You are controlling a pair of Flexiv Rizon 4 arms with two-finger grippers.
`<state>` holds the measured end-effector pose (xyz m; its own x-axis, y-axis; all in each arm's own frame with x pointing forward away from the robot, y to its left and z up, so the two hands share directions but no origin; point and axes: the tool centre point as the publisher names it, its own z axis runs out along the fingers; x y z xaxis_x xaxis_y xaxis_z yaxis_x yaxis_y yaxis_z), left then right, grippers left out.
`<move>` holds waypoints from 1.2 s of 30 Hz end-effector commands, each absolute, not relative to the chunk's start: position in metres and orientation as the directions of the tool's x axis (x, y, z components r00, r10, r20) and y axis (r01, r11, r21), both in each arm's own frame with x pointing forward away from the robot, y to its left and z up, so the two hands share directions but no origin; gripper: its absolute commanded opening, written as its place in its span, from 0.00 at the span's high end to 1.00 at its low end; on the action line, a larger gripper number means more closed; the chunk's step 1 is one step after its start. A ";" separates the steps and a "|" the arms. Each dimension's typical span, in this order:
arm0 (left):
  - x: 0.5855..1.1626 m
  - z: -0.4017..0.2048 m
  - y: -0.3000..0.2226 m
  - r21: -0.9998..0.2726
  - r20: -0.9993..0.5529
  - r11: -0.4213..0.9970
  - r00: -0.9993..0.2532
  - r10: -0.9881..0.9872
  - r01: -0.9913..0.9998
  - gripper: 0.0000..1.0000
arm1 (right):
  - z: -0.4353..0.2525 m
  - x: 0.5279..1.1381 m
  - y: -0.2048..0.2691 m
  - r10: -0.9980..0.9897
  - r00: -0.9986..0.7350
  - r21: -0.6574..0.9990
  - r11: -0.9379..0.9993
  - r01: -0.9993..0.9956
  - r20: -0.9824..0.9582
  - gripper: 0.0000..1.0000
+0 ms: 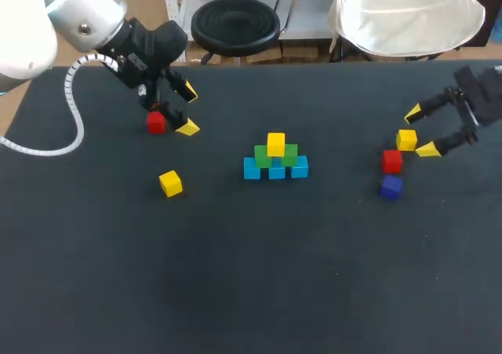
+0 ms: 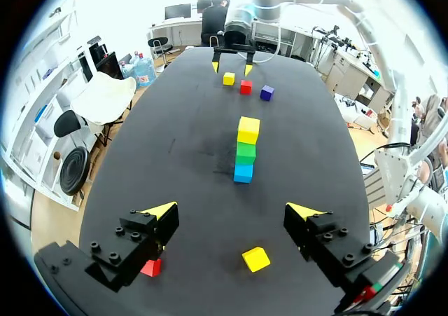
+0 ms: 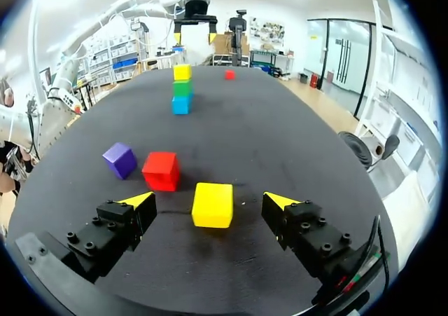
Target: Place the blue cubes, place green cubes on the blue cubes, place the yellow cubes on the green cubes, then place the red cubes on the yellow cubes, and place purple cube on the red cubes.
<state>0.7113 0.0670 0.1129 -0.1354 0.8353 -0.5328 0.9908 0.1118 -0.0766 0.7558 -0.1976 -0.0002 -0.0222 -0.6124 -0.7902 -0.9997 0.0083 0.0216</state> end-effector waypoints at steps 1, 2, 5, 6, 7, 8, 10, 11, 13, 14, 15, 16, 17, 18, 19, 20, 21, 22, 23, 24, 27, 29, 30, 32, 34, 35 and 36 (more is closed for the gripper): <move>0.711 0.113 0.068 -0.076 -0.534 0.110 -0.134 0.835 0.991 0.00 | -0.003 0.766 -0.196 -0.608 -0.019 0.029 -0.007 -1.000 -0.794 0.00; 0.711 0.113 0.068 -0.076 -0.534 0.110 -0.134 0.835 0.991 0.00 | -0.003 0.766 -0.195 -0.608 -0.018 0.029 -0.009 -1.000 -0.794 0.00; 0.711 0.113 0.068 -0.076 -0.534 0.110 -0.134 0.835 0.991 0.00 | -0.006 0.768 -0.195 -0.607 -0.021 0.032 -0.007 -0.999 -0.794 0.00; 0.711 0.113 0.068 -0.076 -0.534 0.110 -0.134 0.835 0.991 0.00 | -0.008 0.768 -0.195 -0.607 -0.024 0.034 -0.006 -0.999 -0.795 0.00; 0.711 0.113 0.068 -0.076 -0.534 0.110 -0.134 0.835 0.991 0.00 | -0.009 0.769 -0.195 -0.607 -0.025 0.035 -0.005 -0.999 -0.795 0.00; 0.711 0.113 0.068 -0.076 -0.534 0.110 -0.134 0.835 0.991 0.00 | -0.010 0.770 -0.195 -0.607 -0.027 0.037 -0.004 -0.999 -0.794 0.00; 0.711 0.113 0.068 -0.076 -0.534 0.110 -0.134 0.835 0.991 0.00 | -0.012 0.772 -0.195 -0.611 -0.033 0.042 -0.001 -0.999 -0.791 0.00; 0.711 0.113 0.068 -0.076 -0.534 0.110 -0.134 0.835 0.991 0.00 | -0.013 0.773 -0.195 -0.609 -0.036 0.043 0.002 -0.999 -0.792 0.00; 0.711 0.113 0.068 -0.076 -0.534 0.110 -0.134 0.835 0.991 0.00 | -0.013 0.774 -0.196 -0.607 -0.039 0.046 0.005 -0.999 -0.794 0.00; 0.711 0.113 0.068 -0.076 -0.534 0.110 -0.134 0.835 0.991 0.00 | -0.013 0.774 -0.196 -0.605 -0.040 0.046 0.006 -0.999 -0.795 0.00; 0.711 0.113 0.068 -0.076 -0.534 0.110 -0.134 0.835 0.991 0.00 | -0.014 0.774 -0.195 -0.604 -0.039 0.045 0.006 -0.999 -0.796 0.00; 0.711 0.113 0.068 -0.076 -0.534 0.110 -0.134 0.835 0.991 0.00 | -0.014 0.774 -0.194 -0.605 -0.038 0.044 0.006 -0.999 -0.796 0.07; 0.711 0.113 0.068 -0.076 -0.534 0.110 -0.134 0.835 0.991 0.00 | -0.014 0.774 -0.194 -0.605 -0.037 0.043 0.004 -0.999 -0.796 0.38; 0.711 0.113 0.068 -0.076 -0.534 0.110 -0.134 0.835 0.991 0.00 | -0.014 0.774 -0.193 -0.605 -0.036 0.042 0.004 -0.999 -0.796 0.53; 0.711 0.113 0.068 -0.076 -0.534 0.110 -0.134 0.835 0.991 0.00 | -0.014 0.773 -0.193 -0.606 -0.036 0.043 0.003 -0.999 -0.795 0.56; 0.711 0.113 0.068 -0.076 -0.534 0.110 -0.134 0.835 0.991 0.00 | -0.015 0.773 -0.193 -0.606 -0.038 0.045 0.003 -0.999 -0.795 0.56; 0.711 0.113 0.068 -0.076 -0.534 0.110 -0.134 0.835 0.991 0.00 | -0.016 0.773 -0.193 -0.605 -0.039 0.047 0.003 -0.999 -0.795 0.56; 0.711 0.113 0.068 -0.076 -0.534 0.110 -0.134 0.835 0.991 0.00 | -0.016 0.773 -0.193 -0.605 -0.040 0.048 0.003 -0.999 -0.795 0.56; 0.711 0.113 0.068 -0.076 -0.534 0.110 -0.134 0.835 0.991 0.00 | -0.016 0.773 -0.193 -0.605 -0.041 0.049 0.002 -0.999 -0.795 0.58; 0.711 0.113 0.068 -0.076 -0.534 0.110 -0.134 0.835 0.991 0.00 | -0.017 0.773 -0.193 -0.604 -0.041 0.050 0.002 -0.999 -0.796 0.60; 0.711 0.113 0.068 -0.076 -0.534 0.110 -0.134 0.835 0.991 0.00 | -0.016 0.772 -0.192 -0.604 -0.044 0.056 0.000 -0.998 -0.796 0.59; 0.711 0.113 0.068 -0.076 -0.534 0.110 -0.134 0.835 0.991 0.00 | -0.017 0.772 -0.192 -0.604 -0.047 0.057 0.001 -0.998 -0.795 0.62; 0.711 0.113 0.068 -0.076 -0.534 0.110 -0.134 0.835 0.991 0.00 | -0.017 0.772 -0.192 -0.605 -0.047 0.058 0.002 -0.998 -0.795 0.61; 0.711 0.113 0.068 -0.076 -0.534 0.110 -0.134 0.835 0.991 0.00 | -0.015 0.771 -0.191 -0.603 -0.037 0.050 -0.005 -0.999 -0.797 0.52; 0.711 0.113 0.068 -0.076 -0.534 0.110 -0.134 0.835 0.991 0.00 | -0.014 0.771 -0.189 -0.606 -0.034 0.051 -0.011 -0.999 -0.795 0.00; 0.711 0.113 0.068 -0.076 -0.534 0.110 -0.134 0.835 0.991 0.00 | -0.014 0.771 -0.189 -0.607 -0.034 0.051 -0.011 -0.999 -0.794 0.00; 0.711 0.113 0.068 -0.076 -0.534 0.110 -0.134 0.835 0.991 0.00 | -0.014 0.771 -0.189 -0.607 -0.034 0.052 -0.011 -0.999 -0.794 0.00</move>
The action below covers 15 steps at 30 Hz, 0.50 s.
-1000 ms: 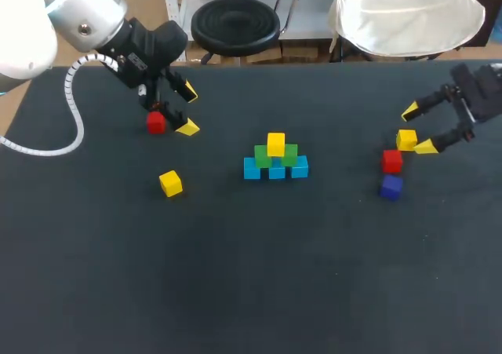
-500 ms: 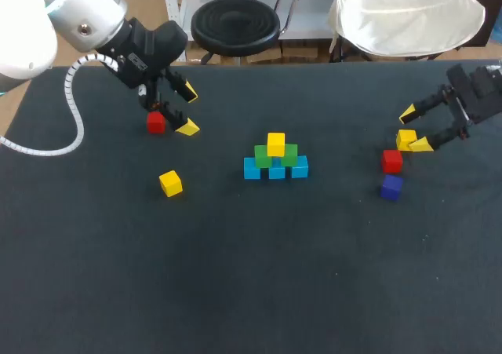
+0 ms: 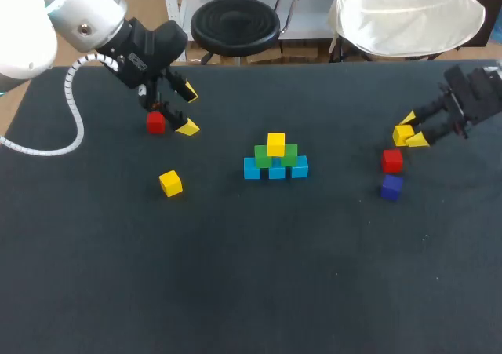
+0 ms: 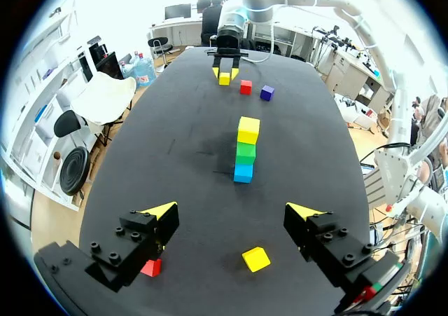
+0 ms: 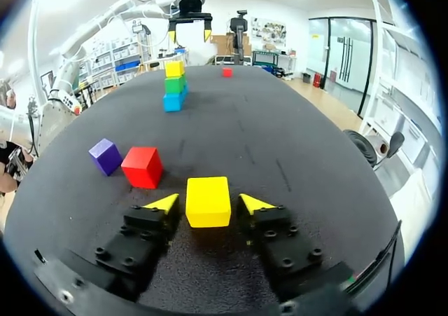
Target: Place the blue cubes, place green cubes on the blue cubes, place the yellow cubes on the green cubes, then place the red cubes on the yellow cubes, and place purple cube on the red cubes.
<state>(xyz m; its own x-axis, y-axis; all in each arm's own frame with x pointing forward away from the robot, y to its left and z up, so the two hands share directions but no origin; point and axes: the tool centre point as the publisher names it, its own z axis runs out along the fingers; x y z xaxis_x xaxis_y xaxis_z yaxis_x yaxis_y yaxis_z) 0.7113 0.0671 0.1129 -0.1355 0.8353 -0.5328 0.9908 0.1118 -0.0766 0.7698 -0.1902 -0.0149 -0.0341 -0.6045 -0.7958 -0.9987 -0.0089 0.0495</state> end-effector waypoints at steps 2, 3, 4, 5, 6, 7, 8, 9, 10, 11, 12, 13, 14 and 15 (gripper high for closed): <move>0.711 0.113 0.068 -0.076 -0.534 0.110 -0.134 0.835 0.991 0.00 | -0.013 0.772 -0.189 -0.609 -0.035 0.052 -0.011 -0.999 -0.792 0.00; 0.711 0.113 0.068 -0.076 -0.534 0.110 -0.134 0.835 0.991 0.00 | -0.012 0.772 -0.189 -0.610 -0.035 0.052 -0.010 -0.999 -0.792 0.00; 0.711 0.113 0.068 -0.076 -0.534 0.110 -0.134 0.835 0.991 0.00 | -0.012 0.772 -0.189 -0.611 -0.034 0.051 -0.010 -0.999 -0.791 0.11; 0.711 0.113 0.068 -0.076 -0.534 0.110 -0.134 0.835 0.991 0.00 | -0.012 0.772 -0.189 -0.611 -0.033 0.050 -0.010 -0.999 -0.791 0.42; 0.711 0.113 0.068 -0.076 -0.534 0.110 -0.134 0.835 0.991 0.00 | -0.011 0.773 -0.189 -0.612 -0.033 0.048 -0.009 -0.999 -0.790 0.56; 0.711 0.113 0.068 -0.076 -0.534 0.110 -0.134 0.835 0.991 0.00 | -0.011 0.773 -0.189 -0.612 -0.032 0.046 -0.008 -0.999 -0.790 0.67; 0.711 0.113 0.068 -0.076 -0.534 0.110 -0.134 0.835 0.991 0.00 | -0.010 0.773 -0.189 -0.614 -0.030 0.044 -0.007 -0.999 -0.789 0.80; 0.711 0.113 0.068 -0.076 -0.534 0.110 -0.134 0.835 0.991 0.00 | -0.009 0.773 -0.189 -0.615 -0.029 0.042 -0.006 -0.999 -0.788 0.85; 0.711 0.113 0.068 -0.076 -0.534 0.110 -0.134 0.835 0.991 0.00 | -0.009 0.773 -0.189 -0.616 -0.028 0.041 -0.006 -0.999 -0.787 0.87; 0.711 0.113 0.068 -0.076 -0.534 0.110 -0.134 0.835 0.991 0.00 | -0.009 0.773 -0.189 -0.617 -0.027 0.040 -0.007 -0.999 -0.787 0.90; 0.711 0.113 0.068 -0.076 -0.534 0.110 -0.134 0.835 0.991 0.00 | -0.008 0.773 -0.189 -0.618 -0.025 0.037 -0.008 -0.999 -0.786 0.93; 0.711 0.113 0.068 -0.076 -0.534 0.110 -0.134 0.835 0.991 0.00 | -0.008 0.773 -0.189 -0.620 -0.023 0.036 -0.009 -0.999 -0.784 1.00; 0.711 0.113 0.068 -0.076 -0.534 0.110 -0.134 0.835 0.991 0.00 | -0.008 0.772 -0.188 -0.621 -0.021 0.035 -0.011 -0.999 -0.783 1.00; 0.711 0.113 0.068 -0.076 -0.534 0.110 -0.134 0.835 0.991 0.00 | -0.008 0.772 -0.188 -0.622 -0.019 0.034 -0.012 -0.999 -0.783 1.00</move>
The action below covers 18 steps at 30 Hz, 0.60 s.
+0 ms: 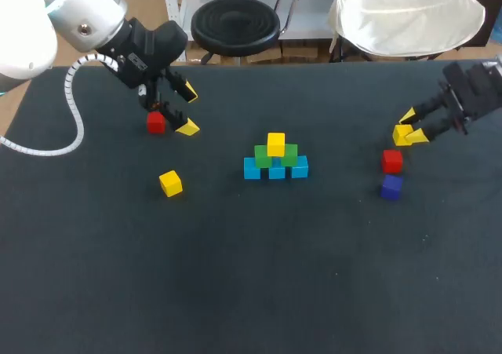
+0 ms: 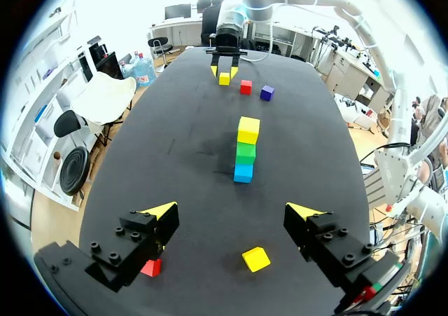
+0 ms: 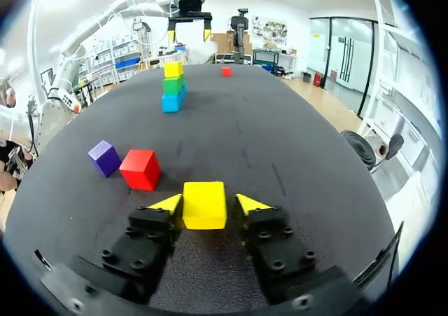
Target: Place the blue cubes, place green cubes on the blue cubes, place the yellow cubes on the green cubes, then place the red cubes on the yellow cubes, and place purple cube on the red cubes.
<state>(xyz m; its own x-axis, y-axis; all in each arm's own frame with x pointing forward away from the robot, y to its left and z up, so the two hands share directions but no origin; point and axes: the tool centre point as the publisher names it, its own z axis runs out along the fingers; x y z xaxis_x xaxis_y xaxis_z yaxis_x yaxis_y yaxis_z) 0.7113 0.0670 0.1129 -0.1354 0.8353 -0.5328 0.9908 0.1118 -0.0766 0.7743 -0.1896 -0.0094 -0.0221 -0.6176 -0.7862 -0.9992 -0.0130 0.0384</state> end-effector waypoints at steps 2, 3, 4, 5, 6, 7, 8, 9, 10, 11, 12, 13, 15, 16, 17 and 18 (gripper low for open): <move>0.711 0.113 0.068 -0.076 -0.534 0.110 -0.134 0.835 0.991 0.00 | -0.007 0.772 -0.189 -0.623 -0.017 0.033 -0.013 -0.999 -0.782 1.00; 0.711 0.113 0.068 -0.076 -0.534 0.110 -0.134 0.835 0.991 0.00 | -0.005 0.771 -0.190 -0.621 -0.017 0.031 -0.012 -0.999 -0.784 1.00; 0.711 0.113 0.068 -0.076 -0.534 0.110 -0.134 0.835 0.991 0.00 | -0.003 0.770 -0.191 -0.617 -0.017 0.030 -0.010 -1.000 -0.787 1.00; 0.711 0.113 0.068 -0.076 -0.534 0.110 -0.134 0.835 0.991 0.00 | 0.000 0.769 -0.191 -0.613 -0.015 0.028 -0.012 -1.000 -0.790 1.00; 0.711 0.113 0.068 -0.076 -0.534 0.110 -0.134 0.835 0.991 0.00 | 0.004 0.768 -0.192 -0.607 -0.018 0.030 -0.009 -1.000 -0.794 1.00; 0.711 0.113 0.068 -0.076 -0.534 0.110 -0.134 0.835 0.991 0.00 | 0.010 0.766 -0.193 -0.609 -0.009 0.011 0.000 -1.000 -0.793 1.00; 0.711 0.113 0.068 -0.076 -0.534 0.110 -0.134 0.835 0.991 0.00 | 0.016 0.765 -0.194 -0.610 -0.001 0.008 -0.009 -1.000 -0.793 1.00; 0.711 0.113 0.068 -0.076 -0.534 0.110 -0.134 0.835 0.991 0.00 | 0.022 0.763 -0.194 -0.614 -0.008 0.008 0.002 -1.000 -0.790 1.00; 0.711 0.113 0.068 -0.076 -0.534 0.110 -0.134 0.835 0.991 0.00 | 0.029 0.761 -0.193 -0.615 0.016 -0.003 -0.023 -1.000 -0.788 1.00; 0.711 0.113 0.068 -0.076 -0.534 0.110 -0.134 0.835 0.991 0.00 | 0.035 0.759 -0.193 -0.633 0.009 -0.001 -0.013 -1.000 -0.774 1.00; 0.711 0.113 0.068 -0.076 -0.534 0.110 -0.134 0.835 0.991 0.00 | 0.041 0.757 -0.192 -0.633 0.002 0.002 -0.007 -1.000 -0.774 1.00; 0.711 0.113 0.068 -0.076 -0.534 0.110 -0.134 0.835 0.991 0.00 | 0.046 0.755 -0.190 -0.637 0.001 0.014 -0.018 -1.000 -0.771 1.00; 0.711 0.113 0.068 -0.076 -0.534 0.110 -0.134 0.835 0.991 0.00 | 0.058 0.750 -0.184 -0.653 -0.008 0.022 -0.013 -1.000 -0.758 1.00; 0.711 0.113 0.068 -0.076 -0.534 0.110 -0.134 0.835 0.991 0.00 | 0.063 0.748 -0.182 -0.659 -0.010 0.024 -0.012 -1.000 -0.752 1.00; 0.711 0.113 0.068 -0.076 -0.534 0.110 -0.134 0.835 0.991 0.00 | 0.067 0.746 -0.179 -0.670 -0.015 0.025 -0.006 -1.000 -0.742 1.00; 0.711 0.113 0.068 -0.076 -0.534 0.110 -0.134 0.835 0.991 0.00 | 0.073 0.744 -0.176 -0.674 -0.016 0.024 -0.002 -1.000 -0.739 1.00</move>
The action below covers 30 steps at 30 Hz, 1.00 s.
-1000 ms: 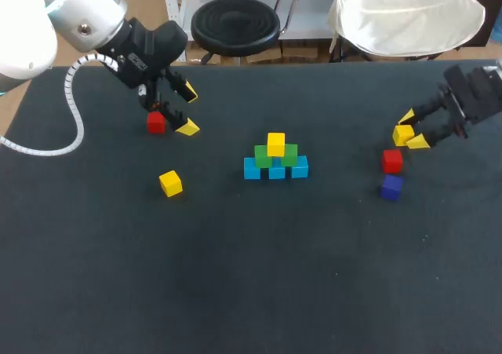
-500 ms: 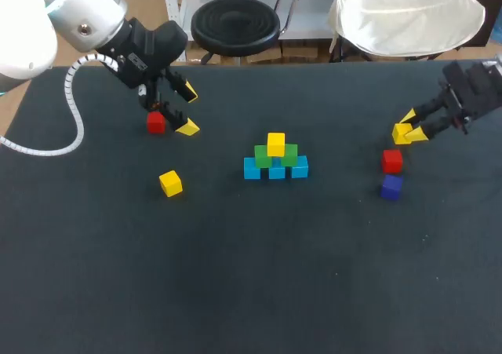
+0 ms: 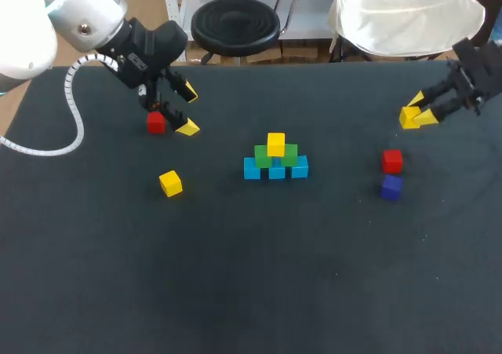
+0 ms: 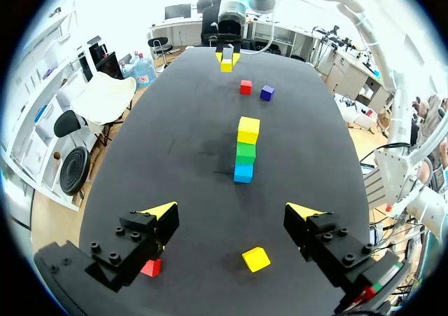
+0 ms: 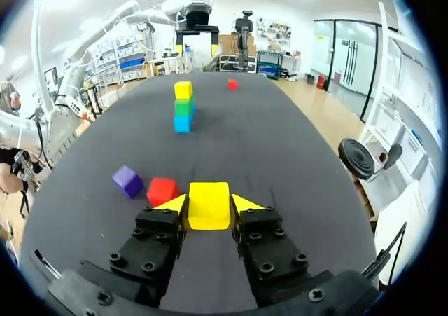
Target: Place the blue cubes, place green cubes on the blue cubes, place the yellow cubes on the green cubes, then place the red cubes on the yellow cubes, and place purple cube on the red cubes.
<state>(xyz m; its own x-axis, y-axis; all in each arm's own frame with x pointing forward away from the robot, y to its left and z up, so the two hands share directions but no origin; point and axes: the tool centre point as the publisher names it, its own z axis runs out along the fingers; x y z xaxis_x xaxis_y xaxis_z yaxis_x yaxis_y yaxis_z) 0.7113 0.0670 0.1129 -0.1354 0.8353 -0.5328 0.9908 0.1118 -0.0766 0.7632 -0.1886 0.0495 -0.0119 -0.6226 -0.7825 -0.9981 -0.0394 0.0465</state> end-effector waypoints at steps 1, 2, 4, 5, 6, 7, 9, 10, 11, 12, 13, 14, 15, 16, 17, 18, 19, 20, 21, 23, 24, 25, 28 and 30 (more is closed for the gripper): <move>0.711 0.113 0.068 -0.076 -0.534 0.110 -0.134 0.835 0.991 0.00 | 0.077 0.742 -0.173 -0.675 -0.015 0.020 0.000 -1.000 -0.737 1.00; 0.711 0.113 0.068 -0.076 -0.534 0.110 -0.134 0.835 0.991 0.00 | 0.081 0.741 -0.169 -0.683 -0.017 0.016 0.007 -1.000 -0.730 1.00; 0.711 0.113 0.068 -0.076 -0.534 0.110 -0.134 0.835 0.991 0.00 | 0.088 0.737 -0.162 -0.687 -0.007 0.004 0.006 -1.000 -0.727 1.00; 0.711 0.113 0.068 -0.076 -0.534 0.110 -0.134 0.835 0.991 0.00 | 0.091 0.736 -0.159 -0.688 -0.002 0.001 0.002 -1.000 -0.726 1.00; 0.711 0.113 0.068 -0.076 -0.534 0.110 -0.134 0.835 0.991 0.00 | 0.094 0.735 -0.155 -0.691 0.002 -0.003 0.000 -1.000 -0.722 1.00; 0.711 0.113 0.068 -0.076 -0.534 0.110 -0.134 0.835 0.991 0.00 | 0.098 0.734 -0.152 -0.692 0.007 -0.007 -0.003 -1.000 -0.722 1.00; 0.711 0.113 0.068 -0.076 -0.534 0.110 -0.134 0.835 0.991 0.00 | 0.104 0.732 -0.147 -0.688 0.019 -0.018 -0.008 -1.000 -0.726 1.00; 0.711 0.113 0.068 -0.076 -0.534 0.110 -0.134 0.835 0.991 0.00 | 0.104 0.732 -0.147 -0.688 0.019 -0.018 -0.008 -1.000 -0.726 1.00; 0.711 0.113 0.068 -0.076 -0.534 0.110 -0.134 0.835 0.991 0.00 | 0.104 0.732 -0.147 -0.688 0.019 -0.018 -0.008 -1.000 -0.726 1.00; 0.711 0.113 0.068 -0.076 -0.534 0.110 -0.134 0.835 0.991 0.00 | 0.104 0.732 -0.147 -0.688 0.019 -0.018 -0.008 -1.000 -0.726 1.00; 0.711 0.113 0.068 -0.076 -0.534 0.110 -0.134 0.835 0.991 0.00 | 0.104 0.732 -0.147 -0.688 0.019 -0.018 -0.008 -1.000 -0.726 1.00; 0.711 0.113 0.068 -0.076 -0.534 0.110 -0.134 0.835 0.991 0.00 | 0.104 0.732 -0.147 -0.688 0.019 -0.018 -0.008 -1.000 -0.726 1.00; 0.711 0.113 0.068 -0.076 -0.534 0.110 -0.134 0.835 0.991 0.00 | 0.104 0.732 -0.147 -0.688 0.019 -0.018 -0.008 -1.000 -0.726 1.00; 0.711 0.113 0.068 -0.076 -0.534 0.110 -0.134 0.835 0.991 0.00 | 0.104 0.732 -0.147 -0.688 0.019 -0.018 -0.008 -1.000 -0.726 1.00; 0.711 0.113 0.068 -0.076 -0.534 0.110 -0.134 0.835 0.991 0.00 | 0.104 0.732 -0.147 -0.688 0.019 -0.018 -0.008 -1.000 -0.726 1.00; 0.711 0.113 0.068 -0.076 -0.534 0.110 -0.134 0.835 0.991 0.00 | 0.104 0.732 -0.147 -0.688 0.019 -0.018 -0.008 -1.000 -0.726 1.00; 0.711 0.113 0.068 -0.076 -0.534 0.110 -0.134 0.835 0.991 0.00 | 0.104 0.732 -0.147 -0.688 0.019 -0.018 -0.008 -1.000 -0.726 1.00; 0.711 0.113 0.068 -0.076 -0.534 0.110 -0.134 0.835 0.991 0.00 | 0.104 0.732 -0.147 -0.688 0.019 -0.018 -0.008 -1.000 -0.726 1.00; 0.711 0.113 0.068 -0.076 -0.534 0.110 -0.134 0.835 0.991 0.00 | 0.104 0.732 -0.147 -0.688 0.019 -0.018 -0.008 -1.000 -0.726 1.00; 0.711 0.113 0.068 -0.076 -0.534 0.110 -0.134 0.835 0.991 0.00 | 0.104 0.732 -0.147 -0.688 0.019 -0.018 -0.008 -1.000 -0.726 1.00; 0.711 0.113 0.068 -0.076 -0.534 0.110 -0.134 0.835 0.991 0.00 | 0.104 0.732 -0.147 -0.688 0.019 -0.018 -0.008 -1.000 -0.726 1.00; 0.711 0.113 0.068 -0.076 -0.534 0.110 -0.134 0.835 0.991 0.00 | 0.104 0.732 -0.147 -0.688 0.019 -0.018 -0.008 -1.000 -0.726 1.00; 0.711 0.113 0.068 -0.076 -0.534 0.110 -0.134 0.835 0.991 0.00 | 0.104 0.732 -0.147 -0.688 0.019 -0.018 -0.008 -1.000 -0.726 1.00; 0.711 0.113 0.068 -0.076 -0.534 0.110 -0.134 0.835 0.991 0.00 | 0.104 0.732 -0.147 -0.688 0.019 -0.018 -0.008 -1.000 -0.726 1.00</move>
